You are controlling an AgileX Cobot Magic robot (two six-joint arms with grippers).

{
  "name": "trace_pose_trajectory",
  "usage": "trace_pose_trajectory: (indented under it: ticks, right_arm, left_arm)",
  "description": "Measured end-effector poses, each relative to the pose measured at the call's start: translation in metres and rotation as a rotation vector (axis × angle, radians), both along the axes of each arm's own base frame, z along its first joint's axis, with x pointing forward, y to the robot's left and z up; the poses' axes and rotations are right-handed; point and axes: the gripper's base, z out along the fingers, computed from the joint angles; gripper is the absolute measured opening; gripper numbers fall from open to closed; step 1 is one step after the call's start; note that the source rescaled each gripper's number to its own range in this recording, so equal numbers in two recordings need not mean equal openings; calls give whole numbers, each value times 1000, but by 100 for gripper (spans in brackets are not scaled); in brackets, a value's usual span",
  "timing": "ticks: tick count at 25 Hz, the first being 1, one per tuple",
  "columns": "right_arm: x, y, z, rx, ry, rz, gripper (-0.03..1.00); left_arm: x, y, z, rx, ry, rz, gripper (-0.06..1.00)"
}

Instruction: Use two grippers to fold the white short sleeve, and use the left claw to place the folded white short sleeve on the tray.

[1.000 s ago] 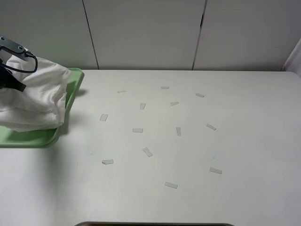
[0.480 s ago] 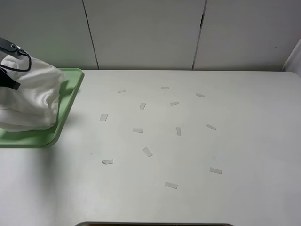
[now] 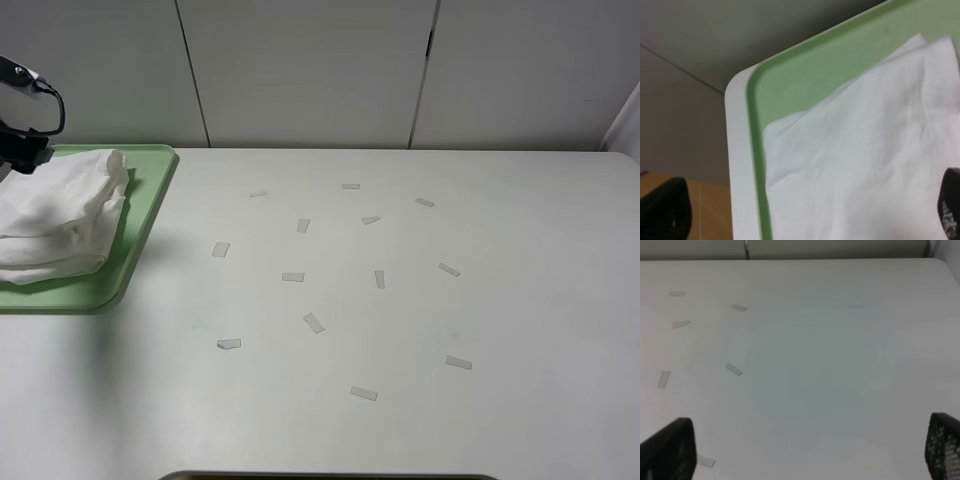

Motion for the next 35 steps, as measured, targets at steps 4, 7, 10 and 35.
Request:
trace_pose_trajectory:
  ticks: [4,7,10,35]
  right_arm:
    - [0,0,0,0,0,0,100]
    - [0,0,0,0,0,0,100]
    - [0,0,0,0,0,0,100]
    - [0,0,0,0,0,0,100]
  left_arm:
    - [-7,-1,22,-55,-54,46,100]
    - [-14,-2,39,-82,-94,70,100]
    - [-36,-5,78,-146,-165,132,100]
    - [-274,-80,177,-417,-256,73,100]
